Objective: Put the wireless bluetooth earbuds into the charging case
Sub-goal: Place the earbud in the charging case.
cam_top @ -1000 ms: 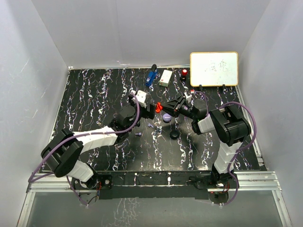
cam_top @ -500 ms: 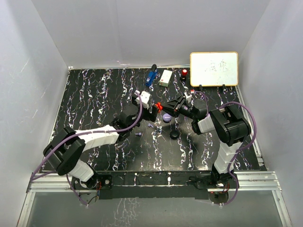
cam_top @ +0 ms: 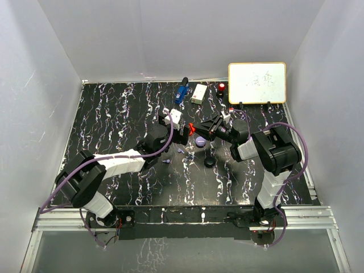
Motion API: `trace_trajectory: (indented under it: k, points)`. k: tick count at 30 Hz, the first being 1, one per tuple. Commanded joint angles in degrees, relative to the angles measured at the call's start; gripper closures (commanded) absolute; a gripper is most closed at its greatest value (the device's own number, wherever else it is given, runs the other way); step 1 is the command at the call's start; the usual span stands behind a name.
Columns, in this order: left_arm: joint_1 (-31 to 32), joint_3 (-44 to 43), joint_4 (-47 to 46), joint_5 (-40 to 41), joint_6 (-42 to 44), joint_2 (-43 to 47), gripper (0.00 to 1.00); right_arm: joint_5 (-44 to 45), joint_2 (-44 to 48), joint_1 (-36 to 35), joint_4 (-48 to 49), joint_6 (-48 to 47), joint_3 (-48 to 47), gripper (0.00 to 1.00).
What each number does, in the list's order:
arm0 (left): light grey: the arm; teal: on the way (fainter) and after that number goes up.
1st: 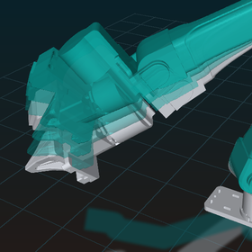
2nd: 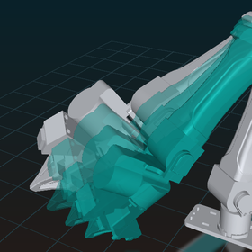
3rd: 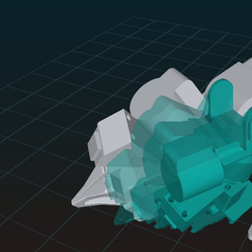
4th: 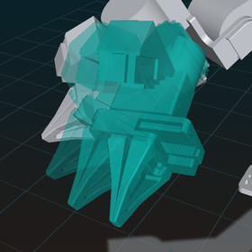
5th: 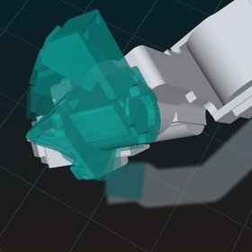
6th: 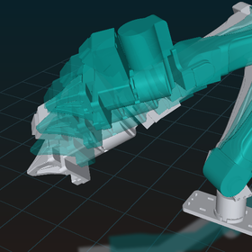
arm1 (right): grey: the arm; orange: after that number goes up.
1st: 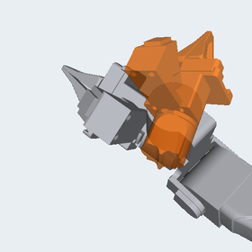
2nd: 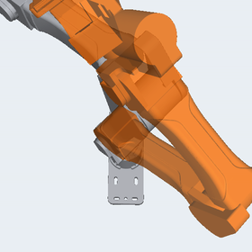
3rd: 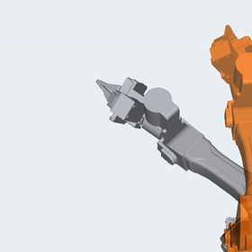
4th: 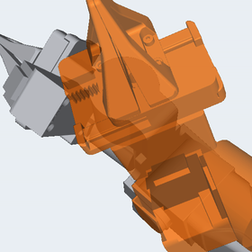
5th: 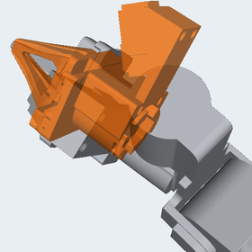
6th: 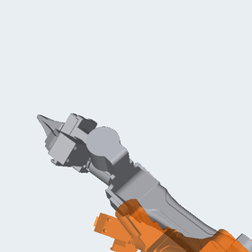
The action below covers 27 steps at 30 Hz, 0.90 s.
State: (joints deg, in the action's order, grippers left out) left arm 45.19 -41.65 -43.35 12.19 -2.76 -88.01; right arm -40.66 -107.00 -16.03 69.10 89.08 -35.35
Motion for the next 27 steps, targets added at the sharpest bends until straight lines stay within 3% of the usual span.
trace_trajectory:
  k: [1, 27]
  points:
    - [0.25, -2.07, -1.71, 2.49, 0.83, -0.56, 0.21, -0.03, 0.13, -0.11, 3.85, 0.22, -1.13, 1.00]
    - [0.25, 0.15, -6.03, 6.66, 0.42, 1.04, 0.21, 0.15, 0.11, -0.14, 3.94, 0.22, -0.70, 1.00]
